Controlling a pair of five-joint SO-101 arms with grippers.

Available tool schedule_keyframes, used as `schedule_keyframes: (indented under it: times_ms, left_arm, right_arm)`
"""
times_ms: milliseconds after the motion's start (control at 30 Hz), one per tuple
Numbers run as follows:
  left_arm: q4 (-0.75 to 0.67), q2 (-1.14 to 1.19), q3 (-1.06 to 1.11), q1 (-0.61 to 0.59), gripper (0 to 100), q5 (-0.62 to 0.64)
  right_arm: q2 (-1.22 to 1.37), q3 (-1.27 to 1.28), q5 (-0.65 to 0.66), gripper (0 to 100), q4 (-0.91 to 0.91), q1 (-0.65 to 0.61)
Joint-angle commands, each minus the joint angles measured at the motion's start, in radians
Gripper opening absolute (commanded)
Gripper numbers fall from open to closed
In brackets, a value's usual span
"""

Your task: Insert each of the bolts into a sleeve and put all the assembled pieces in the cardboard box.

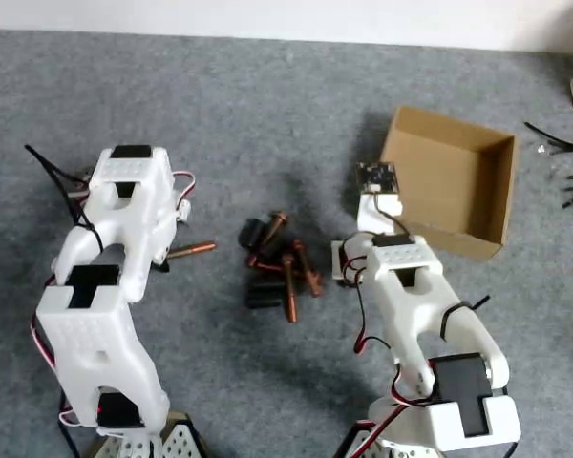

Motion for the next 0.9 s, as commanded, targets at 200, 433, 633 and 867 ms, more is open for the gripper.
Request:
schedule_keyframes:
  times_ms: [200, 433, 633, 867]
  left_arm:
    - [-0.026, 0.028, -0.021, -0.005, 33, 0.005]
    - [-0.026, 0.031, -0.019, -0.012, 5, 0.009]
    - [-0.026, 0.028, -0.022, -0.012, 0, 0.005]
    - [0.052, 0.027, -0.058, 0.030, 1, -0.120]
  right_arm:
    - [-0.016, 0.002, 0.017, 0.5, -0.021, 0.016]
    - [-0.016, 0.002, 0.017, 0.5, -0.021, 0.016]
    - [-0.016, 0.002, 0.017, 0.5, -0.021, 0.016]
    - [-0.016, 0.002, 0.017, 0.5, -0.021, 0.016]
